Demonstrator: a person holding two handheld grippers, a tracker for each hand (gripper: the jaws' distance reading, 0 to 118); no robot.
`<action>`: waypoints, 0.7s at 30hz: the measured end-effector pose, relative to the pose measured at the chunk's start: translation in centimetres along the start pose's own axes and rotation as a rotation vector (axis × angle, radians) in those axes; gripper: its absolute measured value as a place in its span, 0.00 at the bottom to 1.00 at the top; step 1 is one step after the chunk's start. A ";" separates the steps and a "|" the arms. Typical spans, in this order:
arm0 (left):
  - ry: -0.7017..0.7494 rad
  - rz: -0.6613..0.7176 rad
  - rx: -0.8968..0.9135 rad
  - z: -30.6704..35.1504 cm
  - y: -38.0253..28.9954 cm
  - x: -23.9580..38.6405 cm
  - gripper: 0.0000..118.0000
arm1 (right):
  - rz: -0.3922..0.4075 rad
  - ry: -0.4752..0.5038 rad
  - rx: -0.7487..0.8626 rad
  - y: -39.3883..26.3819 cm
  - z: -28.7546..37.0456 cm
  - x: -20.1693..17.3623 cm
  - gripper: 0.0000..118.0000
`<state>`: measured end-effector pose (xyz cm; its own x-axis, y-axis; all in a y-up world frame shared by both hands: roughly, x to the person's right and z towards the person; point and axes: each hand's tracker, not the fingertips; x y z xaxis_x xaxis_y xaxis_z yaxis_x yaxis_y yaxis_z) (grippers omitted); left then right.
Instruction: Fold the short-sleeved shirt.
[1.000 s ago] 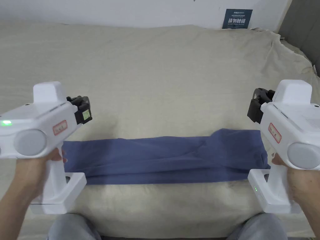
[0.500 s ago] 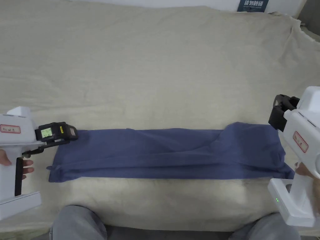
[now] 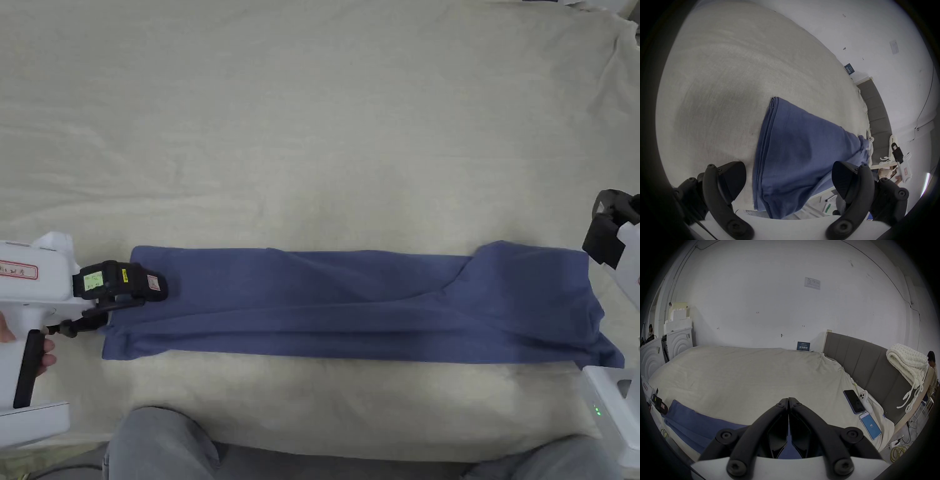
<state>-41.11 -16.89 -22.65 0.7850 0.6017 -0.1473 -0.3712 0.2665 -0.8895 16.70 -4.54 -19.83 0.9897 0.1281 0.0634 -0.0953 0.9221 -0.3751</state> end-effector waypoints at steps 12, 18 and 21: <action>-0.007 0.030 0.041 -0.6 -0.5 0.8 0.43 | 0.003 0.009 -0.023 -1.1 0.2 0.1 0.00; 0.069 0.026 0.043 -1.1 -0.6 1.1 0.16 | -0.010 0.008 -0.030 -1.5 0.3 0.7 0.00; 0.136 -0.012 0.033 -1.0 -0.5 2.5 0.08 | -0.016 0.011 -0.031 -1.6 0.4 0.8 0.00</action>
<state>-38.48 -16.28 -23.01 0.8487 0.4914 -0.1956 -0.3755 0.2995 -0.8771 17.61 -5.75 -18.85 0.9922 0.1097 0.0597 -0.0767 0.9121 -0.4027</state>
